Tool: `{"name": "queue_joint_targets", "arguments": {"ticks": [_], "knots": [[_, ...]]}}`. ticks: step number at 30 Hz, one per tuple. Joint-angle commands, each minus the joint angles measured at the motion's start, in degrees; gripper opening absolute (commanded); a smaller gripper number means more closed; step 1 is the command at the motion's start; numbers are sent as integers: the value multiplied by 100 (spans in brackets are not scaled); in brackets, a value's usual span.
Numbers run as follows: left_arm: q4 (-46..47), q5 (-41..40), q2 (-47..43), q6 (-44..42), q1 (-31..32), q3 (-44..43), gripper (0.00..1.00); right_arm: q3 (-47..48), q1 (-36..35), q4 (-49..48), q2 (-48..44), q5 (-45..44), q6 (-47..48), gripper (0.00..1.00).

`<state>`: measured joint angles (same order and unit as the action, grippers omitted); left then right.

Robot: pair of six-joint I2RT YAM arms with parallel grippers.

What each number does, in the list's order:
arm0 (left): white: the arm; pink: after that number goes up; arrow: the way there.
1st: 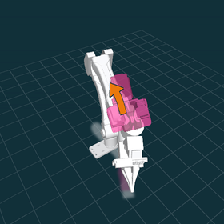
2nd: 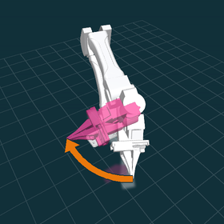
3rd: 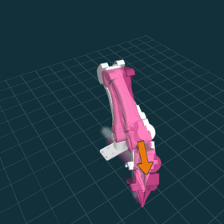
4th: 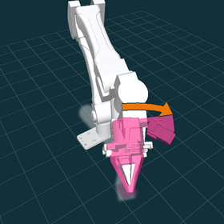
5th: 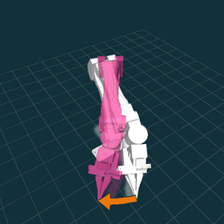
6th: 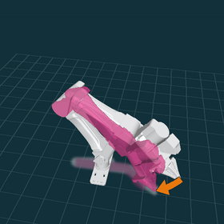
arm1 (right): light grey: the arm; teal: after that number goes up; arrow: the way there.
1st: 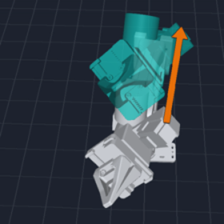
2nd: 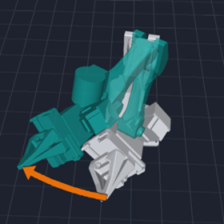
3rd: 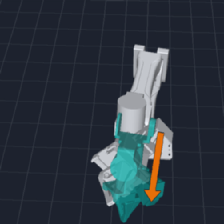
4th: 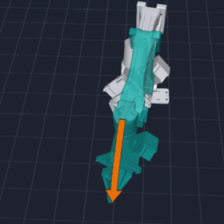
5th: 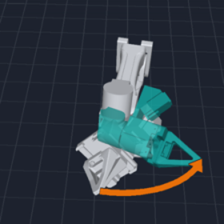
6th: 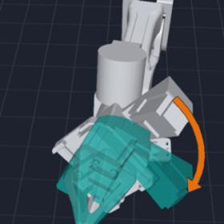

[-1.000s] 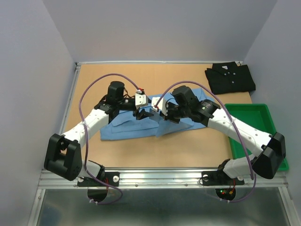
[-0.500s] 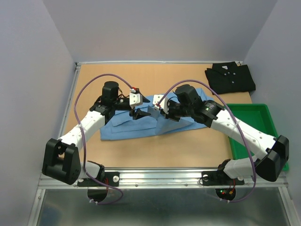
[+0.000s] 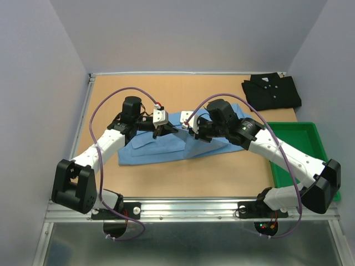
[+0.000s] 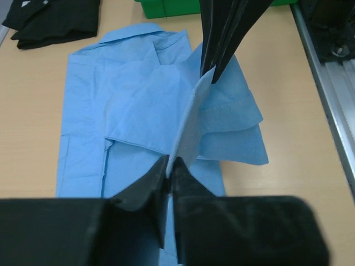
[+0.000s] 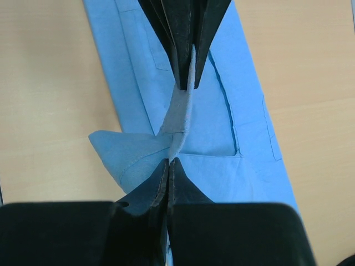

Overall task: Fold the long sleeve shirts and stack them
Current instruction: Fold the shirt

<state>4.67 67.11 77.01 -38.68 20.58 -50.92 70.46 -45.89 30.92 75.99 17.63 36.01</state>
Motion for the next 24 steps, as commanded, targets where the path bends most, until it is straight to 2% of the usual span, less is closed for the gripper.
{"name": "queue_joint_targets", "arguments": {"ticks": [1,4,7,8,11,14,20,24], "knots": [[-80,197,-81,-26,34,-226,0,320,-52,-385,-93,65,3,0],[-141,48,-213,53,34,-252,0,293,-60,-393,-75,-127,-199,1],[-115,-469,-318,877,25,-418,0,276,-52,-411,-49,-610,-602,23],[-246,-610,-327,1062,25,-593,0,276,-52,-411,-31,-942,-700,35],[-745,-927,-388,1572,25,-945,0,250,53,-463,-31,-1366,-1051,55],[-871,-1252,-485,2151,25,-1121,0,293,352,-543,-49,-1306,-1552,63],[-1703,-2622,-591,3346,25,-1508,0,241,1422,-1008,-312,-770,-2563,74],[-2338,-3326,-573,3761,25,-1974,0,162,1758,-1193,-260,-1077,-3002,78]]}}
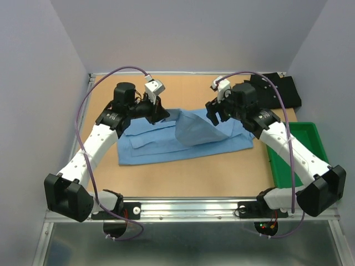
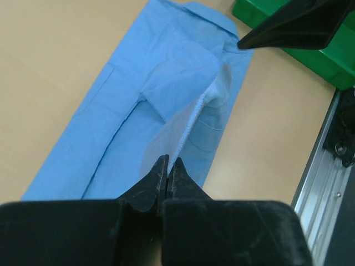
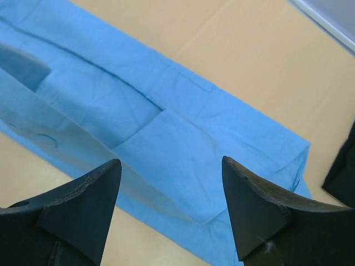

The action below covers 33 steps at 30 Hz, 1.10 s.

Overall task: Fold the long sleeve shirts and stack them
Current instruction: Fold the shirt

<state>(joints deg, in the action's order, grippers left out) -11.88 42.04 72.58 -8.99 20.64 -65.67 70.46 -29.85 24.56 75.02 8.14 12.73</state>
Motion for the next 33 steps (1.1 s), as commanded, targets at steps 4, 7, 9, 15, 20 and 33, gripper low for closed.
{"name": "queue_joint_targets", "arguments": {"ticks": [4,7,9,15,20,33], "knots": [[-1166,-1461,-139,1311,10,-833,0,83,619,-697,47,-199,-1482,78],[-1588,-2004,-86,1768,-16,-1105,0,12,795,-794,187,-216,-1834,78],[-1843,-2147,-25,1962,-60,-1246,0,-32,840,-838,267,-225,-1941,78],[-2284,-2385,90,2454,-227,-1405,0,-67,937,-961,618,-269,-2257,78],[-2222,-2236,11,2771,-675,-1071,0,-146,1033,-1084,856,-217,-2433,78],[-2011,-1506,327,2702,-957,-605,0,213,1288,-1199,1770,90,-2442,73]]}}
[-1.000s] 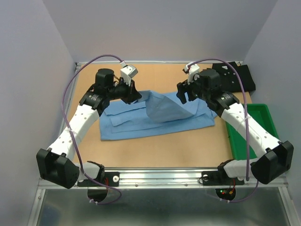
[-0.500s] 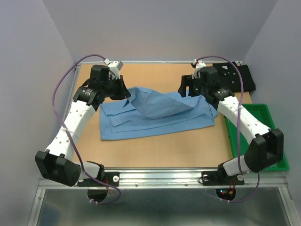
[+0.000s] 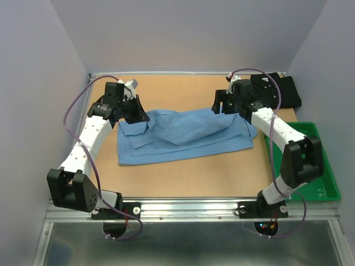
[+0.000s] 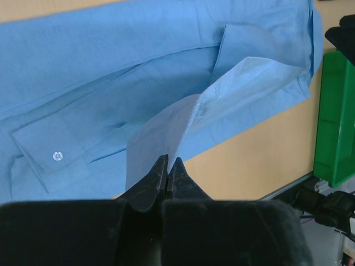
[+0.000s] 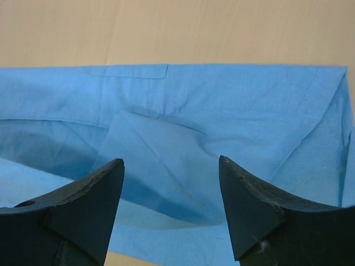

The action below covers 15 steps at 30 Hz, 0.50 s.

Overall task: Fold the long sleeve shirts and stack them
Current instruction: Fold the shirt

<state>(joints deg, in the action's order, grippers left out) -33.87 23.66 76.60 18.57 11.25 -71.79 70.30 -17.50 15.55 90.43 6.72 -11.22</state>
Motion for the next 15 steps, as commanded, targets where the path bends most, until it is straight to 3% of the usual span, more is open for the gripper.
{"name": "queue_joint_targets", "arguments": {"ticks": [1,5,9,15], "knots": [[214,437,-92,-194,-8,-28,0,282,62,-298,290,268,-29,73],[450,824,-443,-1038,9,-142,0,616,71,-298,703,890,252,63],[697,1368,-803,-1381,9,-282,0,844,71,-289,1116,2145,279,51],[1224,2405,-954,-1286,97,-467,0,898,36,-298,1723,3264,200,45]]}}
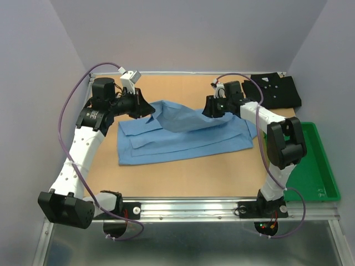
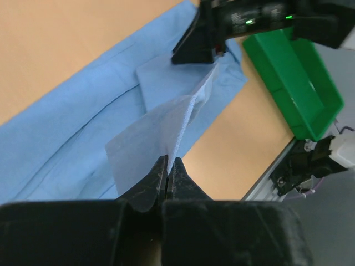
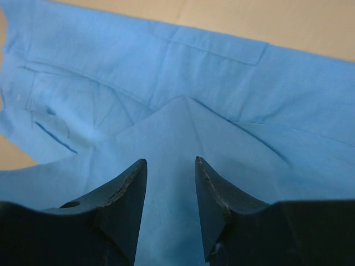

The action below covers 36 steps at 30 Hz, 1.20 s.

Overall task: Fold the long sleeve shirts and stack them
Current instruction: Fold the shirt

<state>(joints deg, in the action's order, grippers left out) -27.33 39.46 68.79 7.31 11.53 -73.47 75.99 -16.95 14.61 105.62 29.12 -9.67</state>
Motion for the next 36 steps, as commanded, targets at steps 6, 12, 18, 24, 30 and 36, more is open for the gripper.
{"name": "queue_joint_targets", "arguments": {"ticks": [6,12,18,24,30,36], "knots": [[615,914,-252,-186,148,-299,0,163,-45,-204,714,1350,62,43],[633,817,-252,-81,148,-326,0,-435,16,-195,635,1192,-35,33],[878,1151,-340,121,174,-493,0,-646,227,-125,196,1192,-131,28],[1326,1424,-402,482,341,-282,0,-708,324,15,81,1148,-105,29],[1450,1266,-323,789,622,69,0,-717,420,24,-138,551,-96,33],[1467,1064,-419,965,631,254,0,-751,465,261,10,173,-70,34]]}}
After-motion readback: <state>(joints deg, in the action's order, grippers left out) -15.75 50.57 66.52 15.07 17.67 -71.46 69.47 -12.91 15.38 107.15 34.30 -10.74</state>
